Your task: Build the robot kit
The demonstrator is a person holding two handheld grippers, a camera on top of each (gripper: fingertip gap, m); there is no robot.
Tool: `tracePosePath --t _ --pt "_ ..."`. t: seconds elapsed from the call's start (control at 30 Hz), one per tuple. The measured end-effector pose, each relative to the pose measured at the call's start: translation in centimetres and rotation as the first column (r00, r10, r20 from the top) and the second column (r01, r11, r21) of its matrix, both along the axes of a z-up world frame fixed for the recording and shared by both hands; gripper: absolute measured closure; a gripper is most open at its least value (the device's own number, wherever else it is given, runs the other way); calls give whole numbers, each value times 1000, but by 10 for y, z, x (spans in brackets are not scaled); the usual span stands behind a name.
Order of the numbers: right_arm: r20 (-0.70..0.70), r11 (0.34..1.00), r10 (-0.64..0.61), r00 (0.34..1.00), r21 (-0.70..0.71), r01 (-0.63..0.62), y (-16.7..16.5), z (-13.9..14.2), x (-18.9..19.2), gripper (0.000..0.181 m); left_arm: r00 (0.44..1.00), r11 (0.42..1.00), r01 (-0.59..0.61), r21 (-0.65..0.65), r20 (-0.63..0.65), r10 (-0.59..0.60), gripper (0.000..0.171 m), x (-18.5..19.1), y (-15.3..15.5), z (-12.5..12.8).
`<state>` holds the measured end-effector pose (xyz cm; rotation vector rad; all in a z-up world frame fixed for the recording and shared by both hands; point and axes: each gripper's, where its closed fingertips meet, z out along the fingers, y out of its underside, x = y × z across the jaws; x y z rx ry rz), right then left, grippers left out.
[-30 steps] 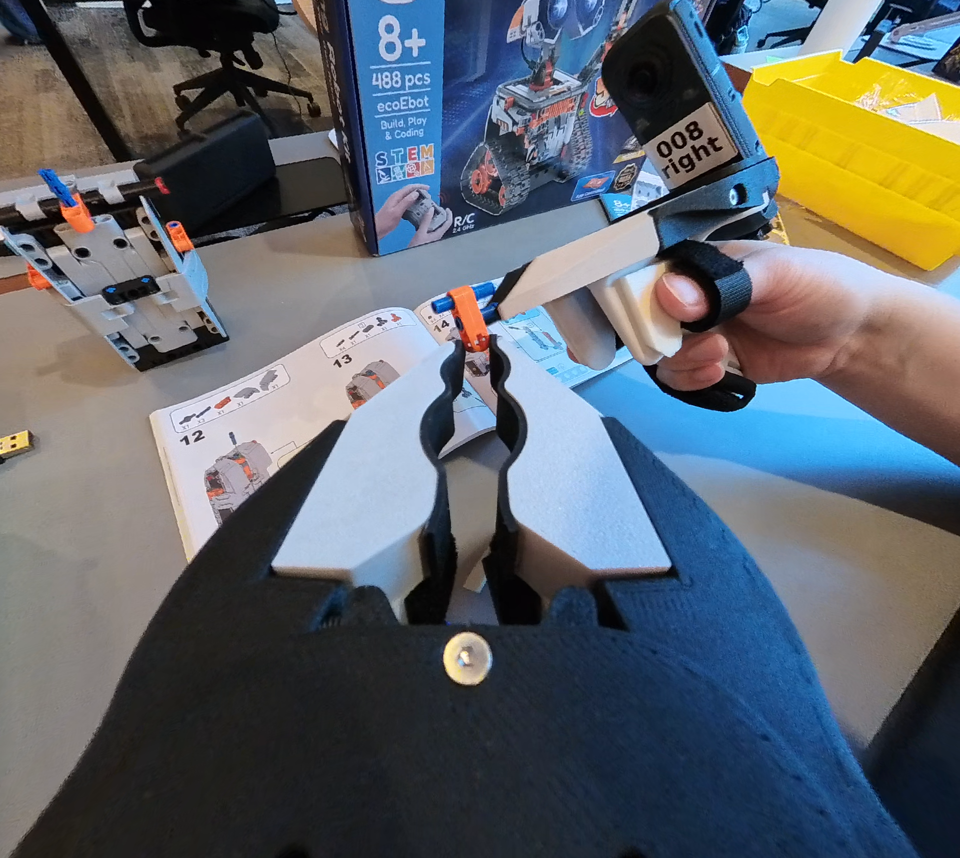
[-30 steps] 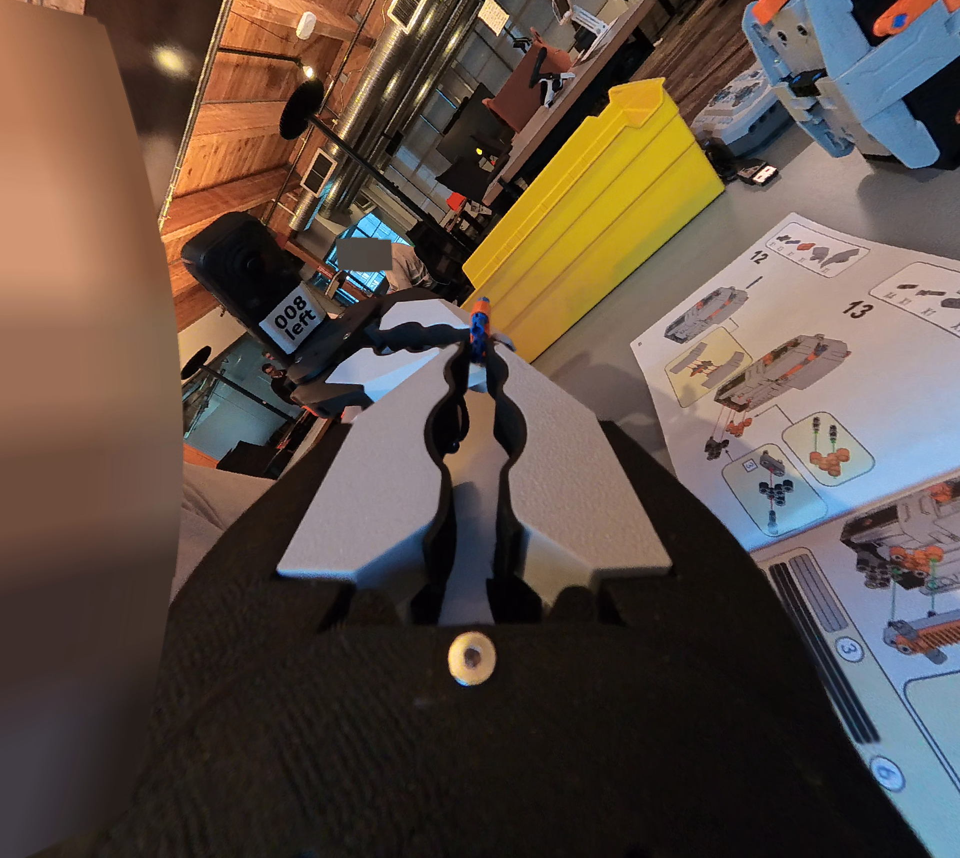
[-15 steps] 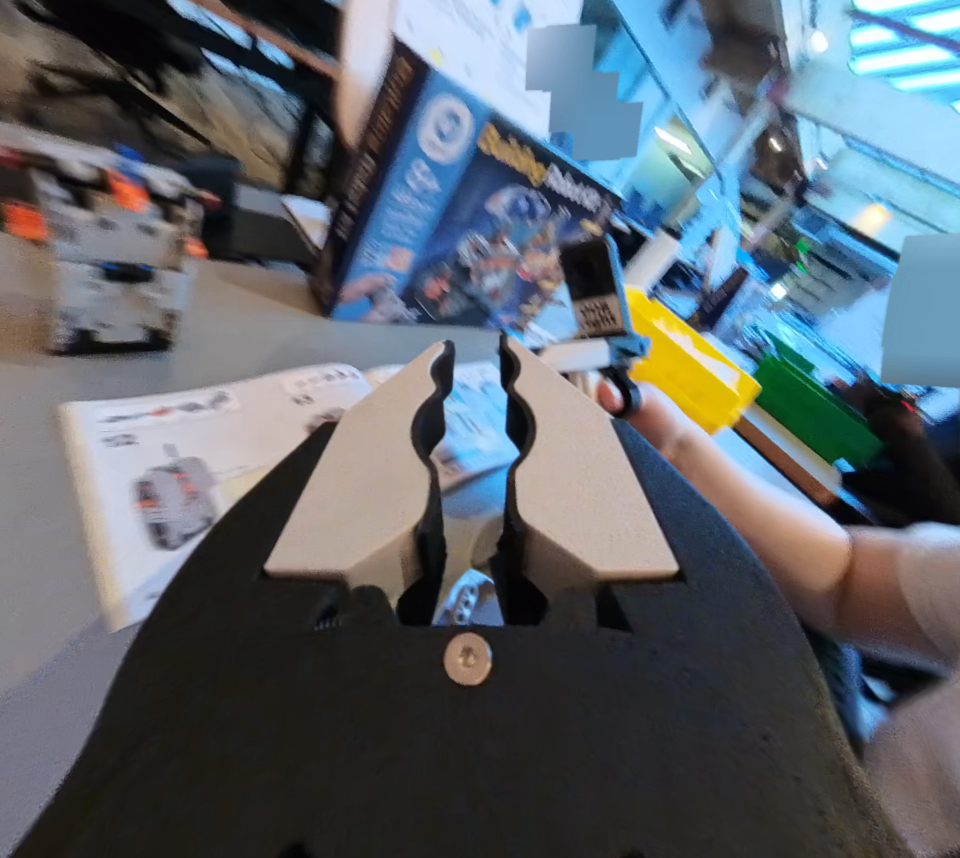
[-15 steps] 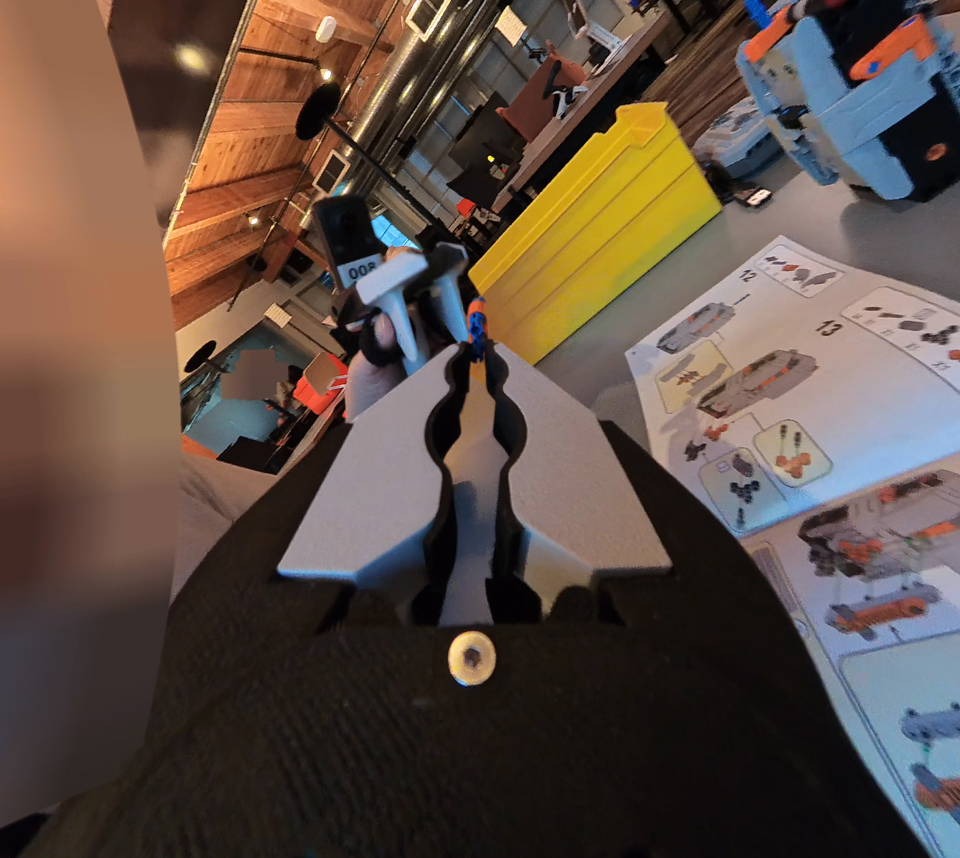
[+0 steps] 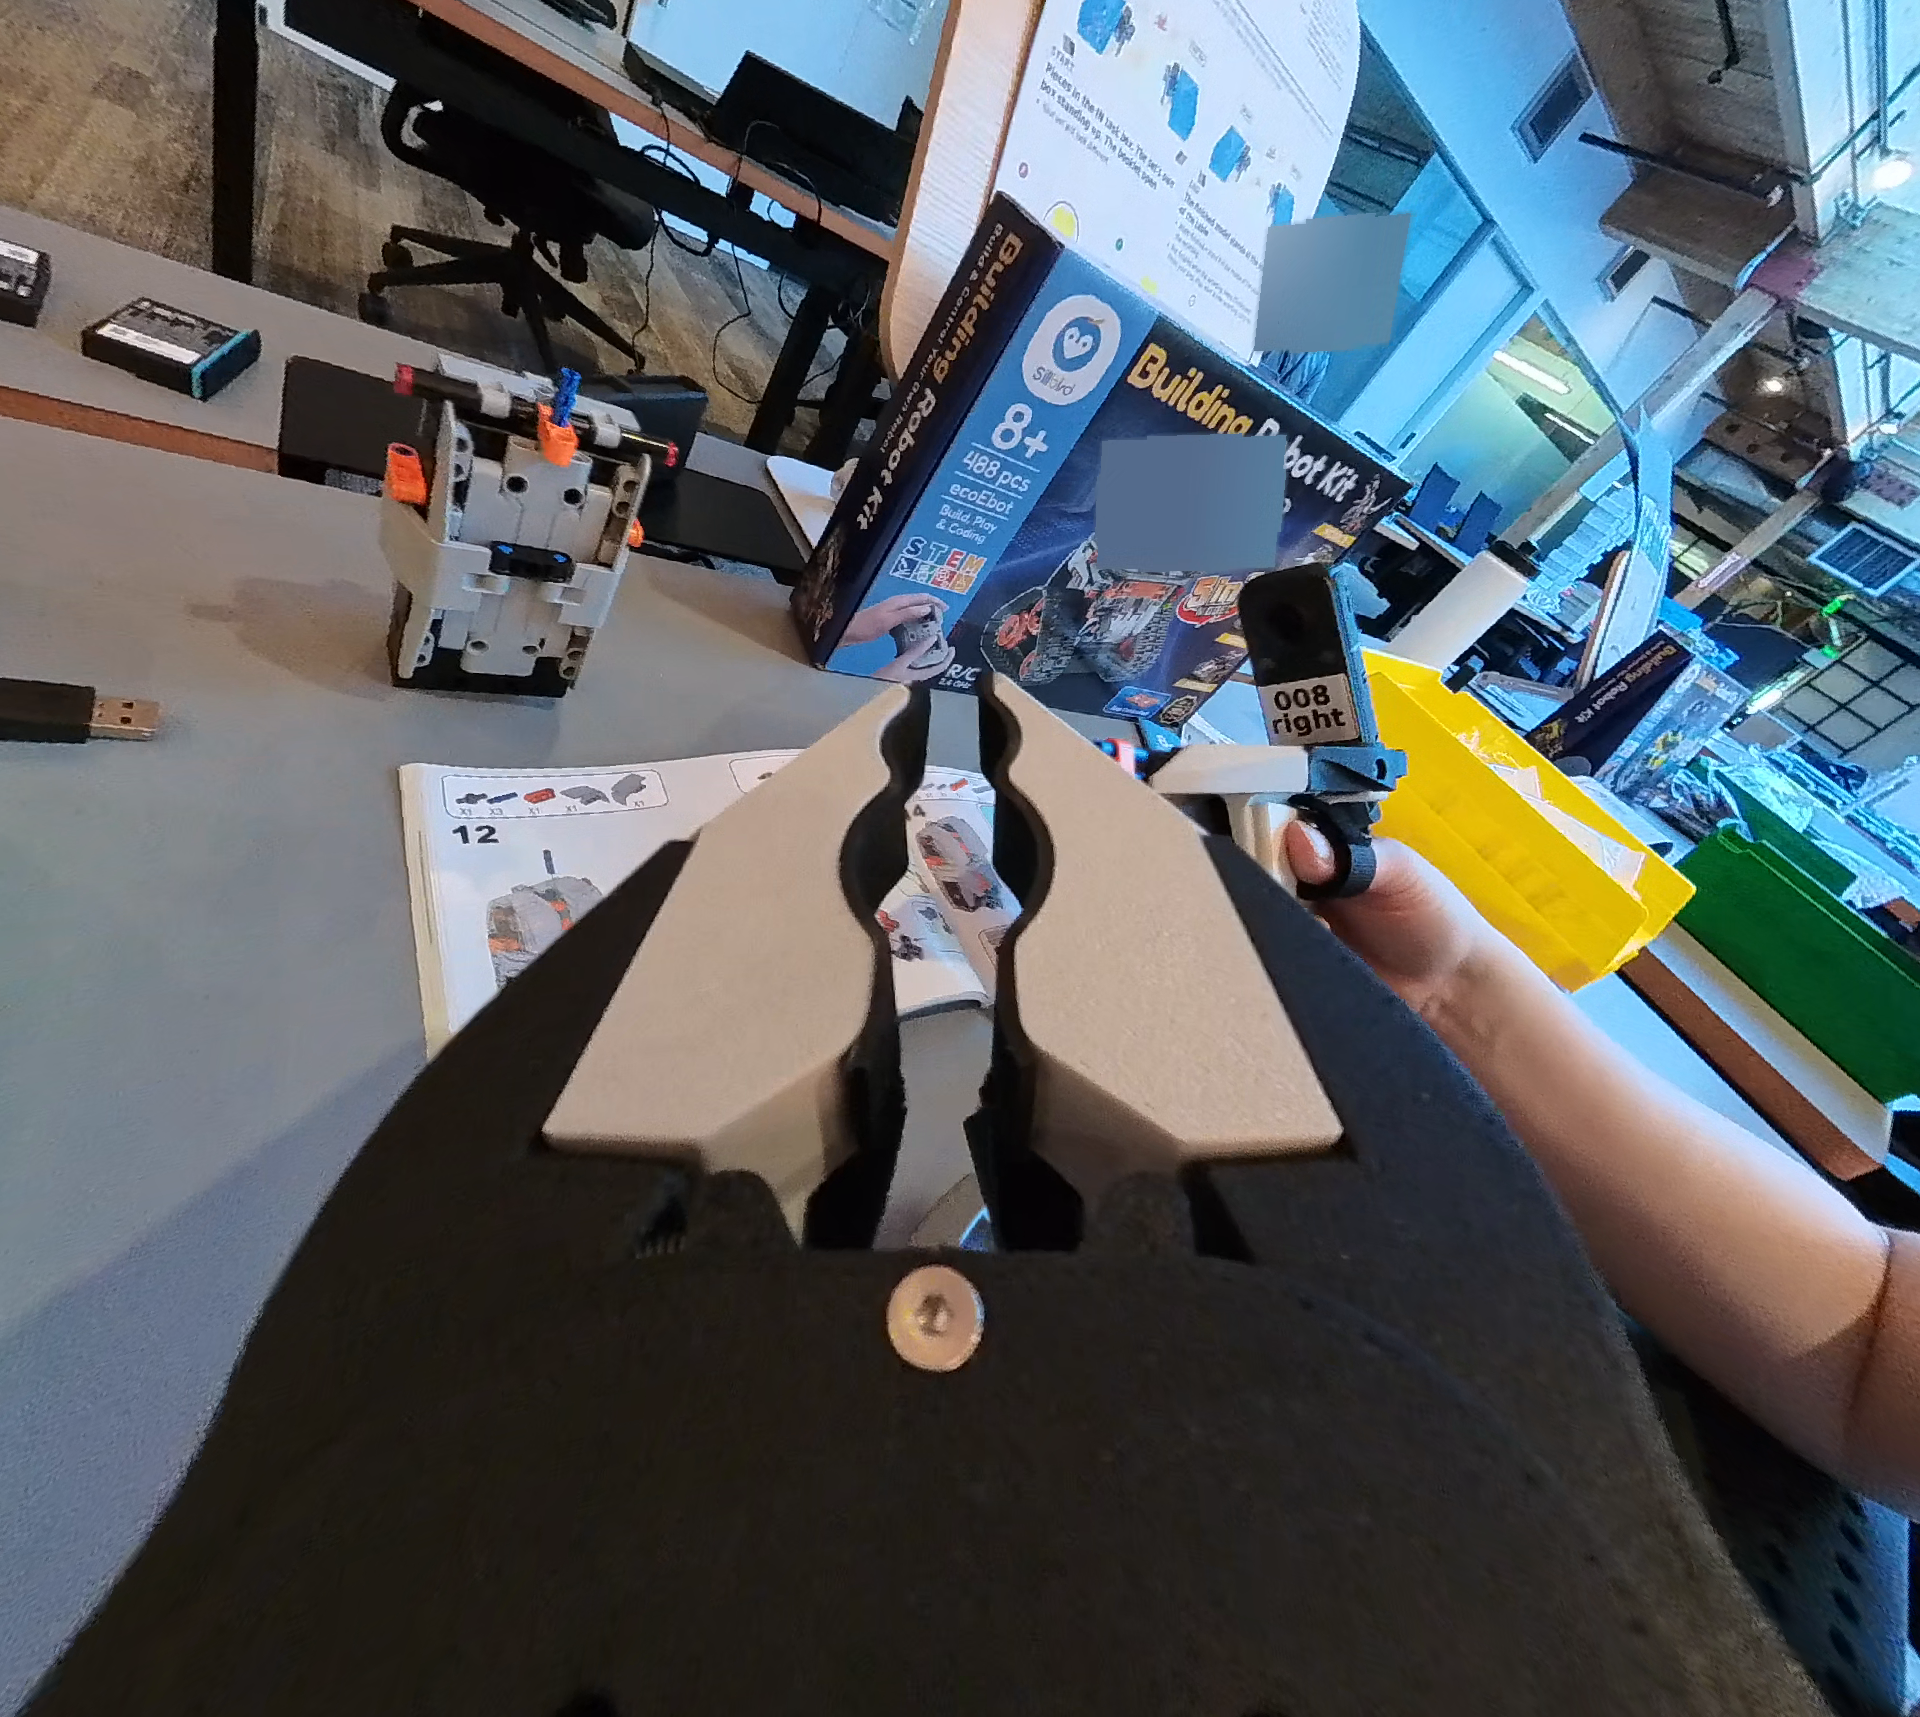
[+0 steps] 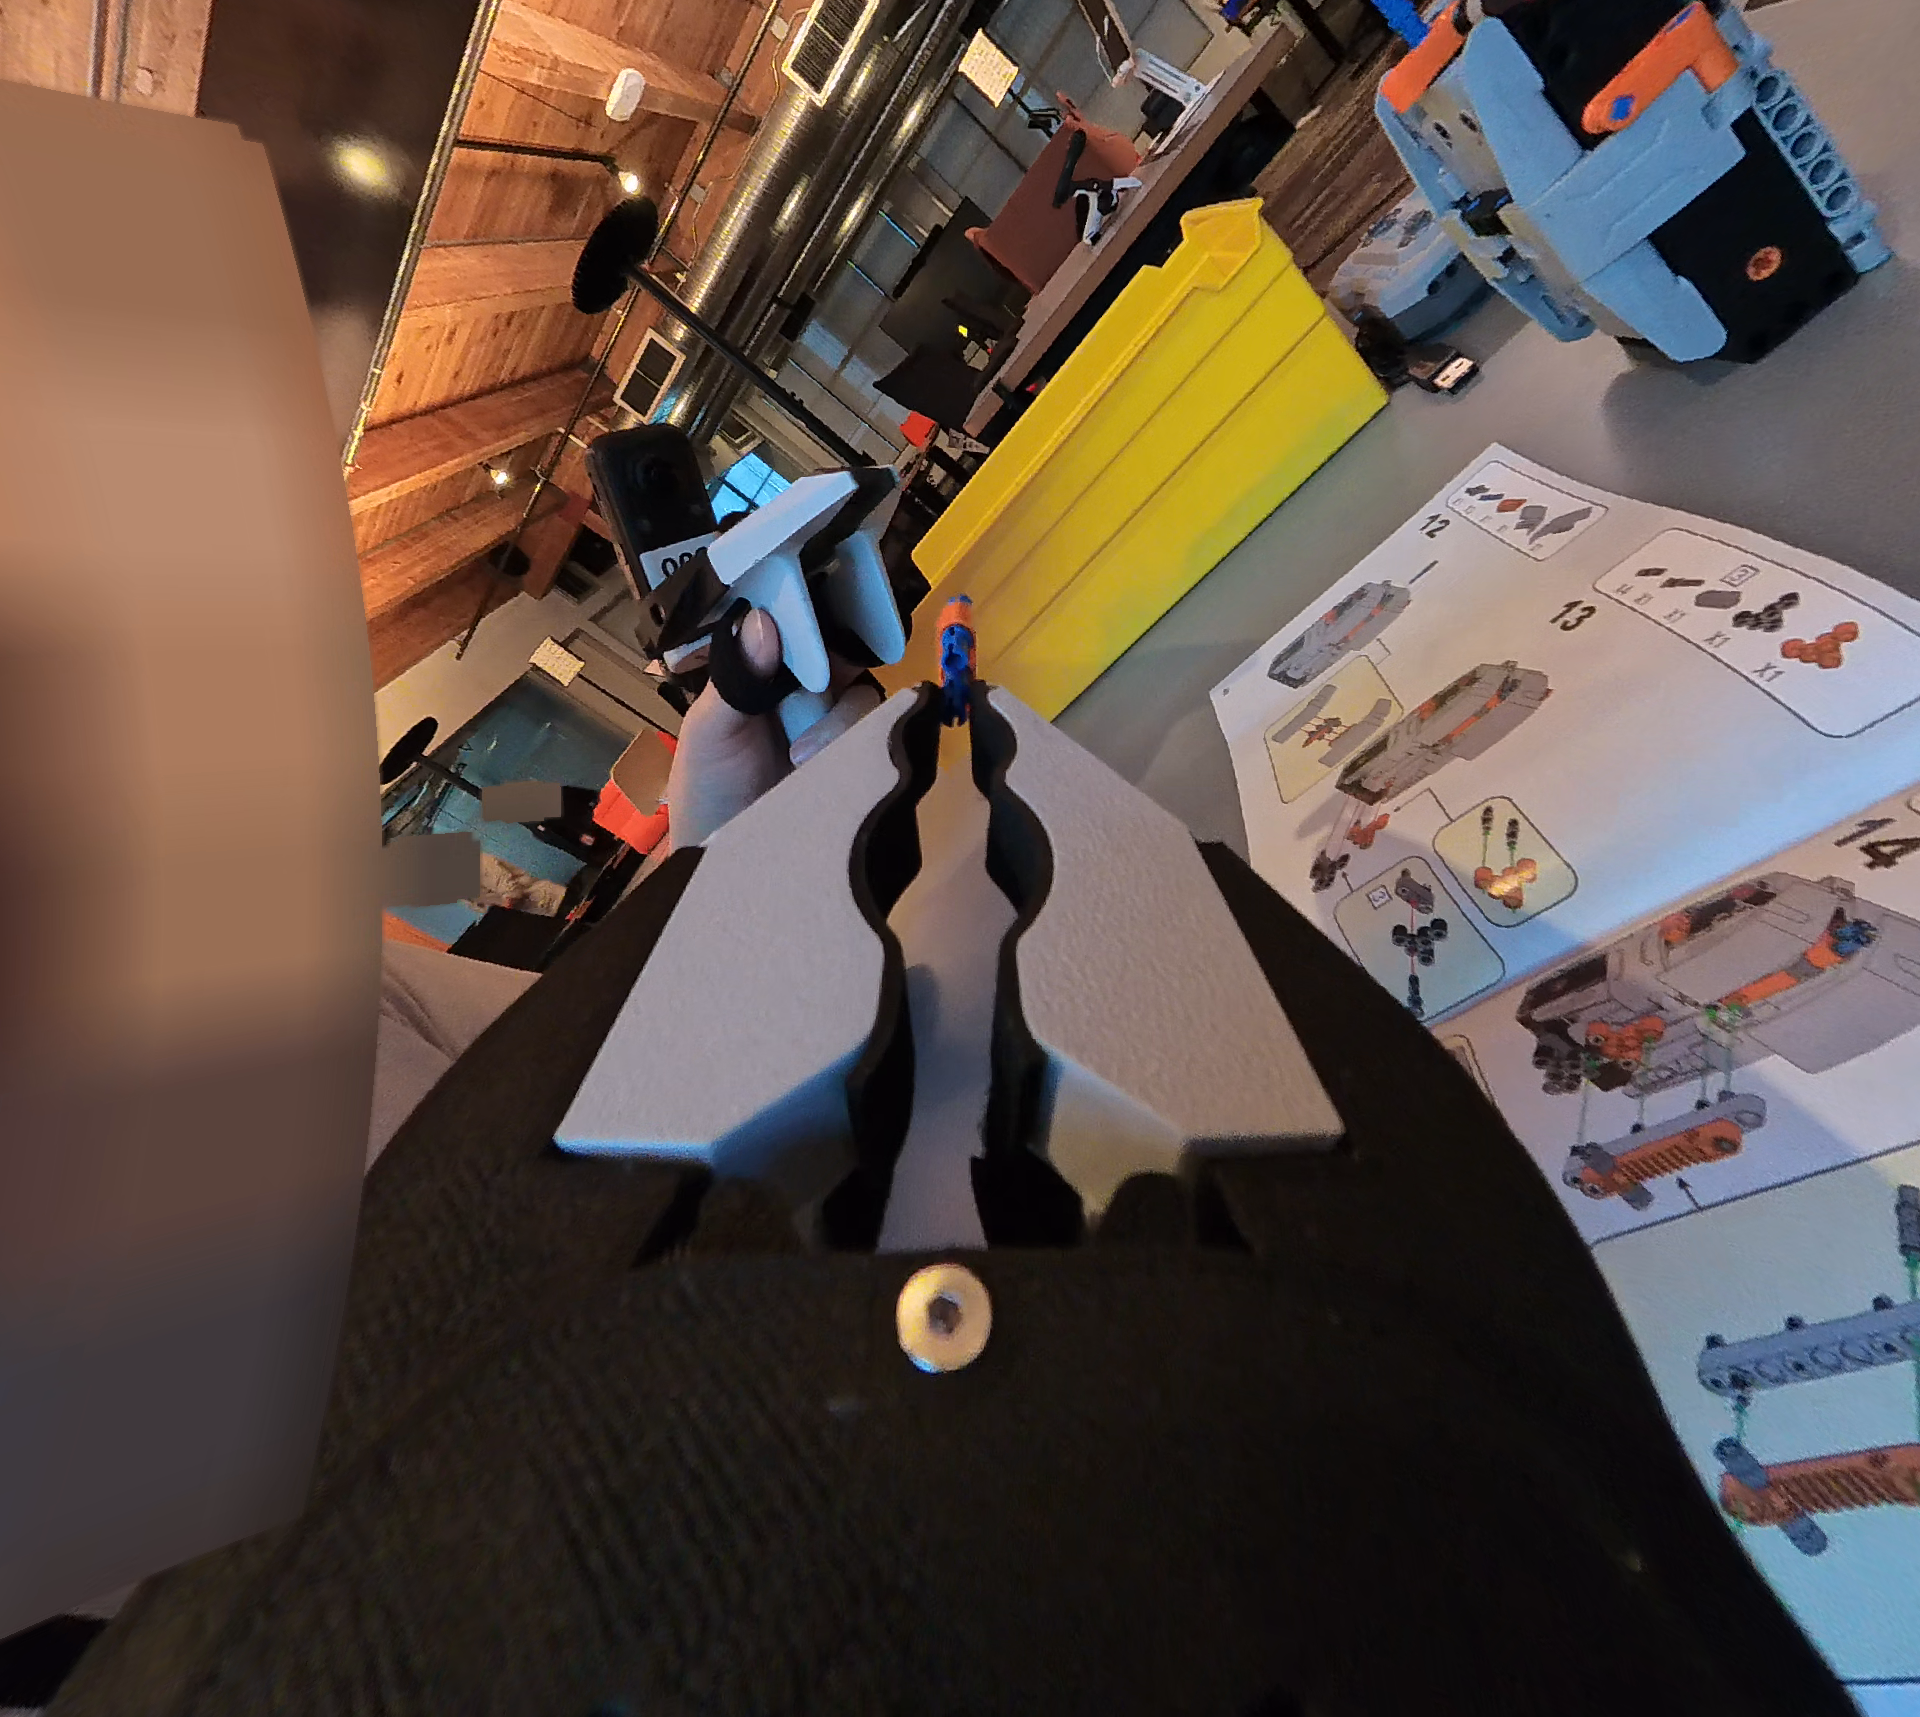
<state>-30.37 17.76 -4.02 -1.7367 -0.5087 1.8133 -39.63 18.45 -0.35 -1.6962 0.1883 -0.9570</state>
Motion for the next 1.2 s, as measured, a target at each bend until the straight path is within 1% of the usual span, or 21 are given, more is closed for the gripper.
tracePosePath --t 0.47,1.2 --pt "2 1000 12 1000 -18 -12 0 -4 0 177 999 999 38 -21 -19 -38 165 8 -2 -5" --pt "20 999 15 1000 -31 -15 -1 -12 -2 177 997 997 47 -68 -50 -51 165 11 0 -15"
